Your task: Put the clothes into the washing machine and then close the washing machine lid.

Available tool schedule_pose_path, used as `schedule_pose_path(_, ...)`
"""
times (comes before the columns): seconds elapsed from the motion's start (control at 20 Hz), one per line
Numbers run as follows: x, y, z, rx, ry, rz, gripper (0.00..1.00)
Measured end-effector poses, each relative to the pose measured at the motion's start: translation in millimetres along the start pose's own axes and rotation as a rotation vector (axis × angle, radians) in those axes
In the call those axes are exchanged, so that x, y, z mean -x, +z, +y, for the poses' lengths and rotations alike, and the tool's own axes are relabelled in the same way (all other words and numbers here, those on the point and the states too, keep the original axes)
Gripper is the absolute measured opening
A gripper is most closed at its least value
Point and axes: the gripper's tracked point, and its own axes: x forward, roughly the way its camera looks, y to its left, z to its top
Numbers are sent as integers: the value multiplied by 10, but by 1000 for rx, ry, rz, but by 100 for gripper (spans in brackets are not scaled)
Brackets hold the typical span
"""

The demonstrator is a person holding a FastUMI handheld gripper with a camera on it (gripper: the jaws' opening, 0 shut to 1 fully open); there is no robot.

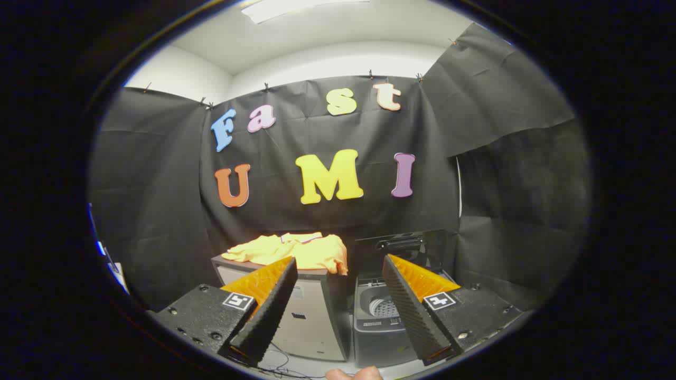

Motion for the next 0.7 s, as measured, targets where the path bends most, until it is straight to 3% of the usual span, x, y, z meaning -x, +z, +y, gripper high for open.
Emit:
schedule_pose_path(0.4,31,96,-111,-3,-22,-15,100)
schedule_pose_path(0.7,26,147,90,26,23,-17,100)
